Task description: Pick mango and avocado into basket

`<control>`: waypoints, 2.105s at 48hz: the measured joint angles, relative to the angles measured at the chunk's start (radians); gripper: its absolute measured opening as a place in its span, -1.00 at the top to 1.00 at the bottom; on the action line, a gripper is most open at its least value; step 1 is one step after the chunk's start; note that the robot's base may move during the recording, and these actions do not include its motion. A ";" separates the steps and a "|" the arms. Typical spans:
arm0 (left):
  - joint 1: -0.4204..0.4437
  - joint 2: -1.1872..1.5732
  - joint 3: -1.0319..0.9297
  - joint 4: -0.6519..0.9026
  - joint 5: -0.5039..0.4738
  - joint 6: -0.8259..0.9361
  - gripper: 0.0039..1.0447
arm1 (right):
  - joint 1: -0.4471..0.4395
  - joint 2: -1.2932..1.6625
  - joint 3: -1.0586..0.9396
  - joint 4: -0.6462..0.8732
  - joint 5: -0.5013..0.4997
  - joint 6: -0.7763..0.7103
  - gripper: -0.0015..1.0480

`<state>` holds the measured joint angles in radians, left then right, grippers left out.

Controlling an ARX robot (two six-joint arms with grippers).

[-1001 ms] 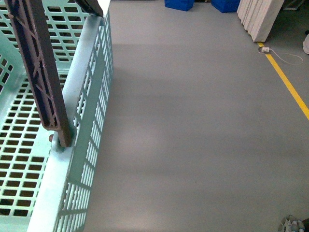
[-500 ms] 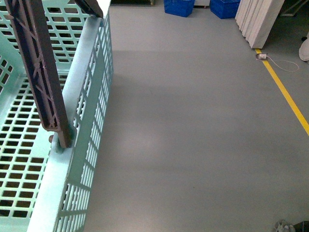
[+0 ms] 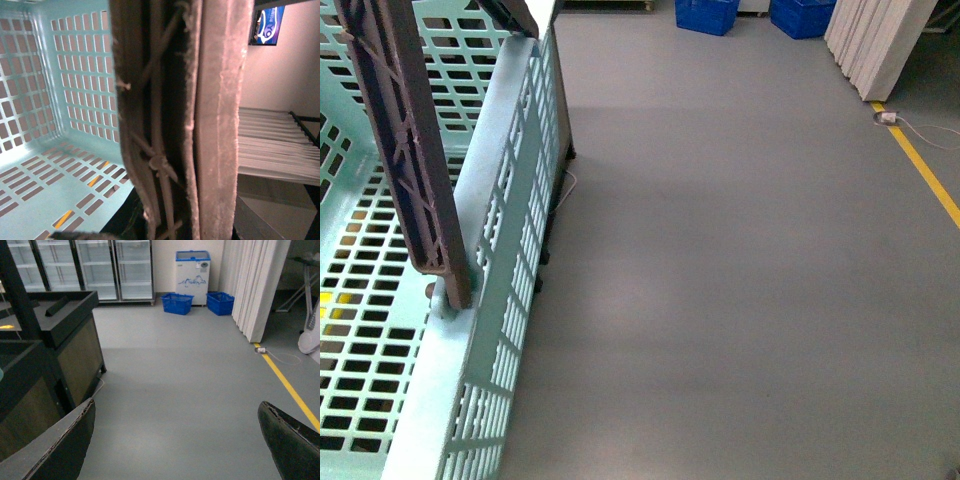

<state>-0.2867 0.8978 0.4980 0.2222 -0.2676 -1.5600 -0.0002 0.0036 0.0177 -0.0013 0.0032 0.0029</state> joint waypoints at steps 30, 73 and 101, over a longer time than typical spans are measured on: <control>0.001 0.000 0.000 0.000 0.002 0.000 0.68 | 0.000 0.000 0.000 0.000 -0.005 0.000 -0.83; 0.002 0.000 -0.002 0.000 0.002 0.000 0.68 | 0.000 0.000 0.000 0.000 -0.003 0.000 -0.83; 0.002 0.000 -0.002 0.000 0.002 0.000 0.68 | 0.000 0.000 0.000 0.000 -0.002 0.000 -0.83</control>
<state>-0.2852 0.8978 0.4957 0.2218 -0.2661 -1.5600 -0.0002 0.0036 0.0177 -0.0013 0.0017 0.0025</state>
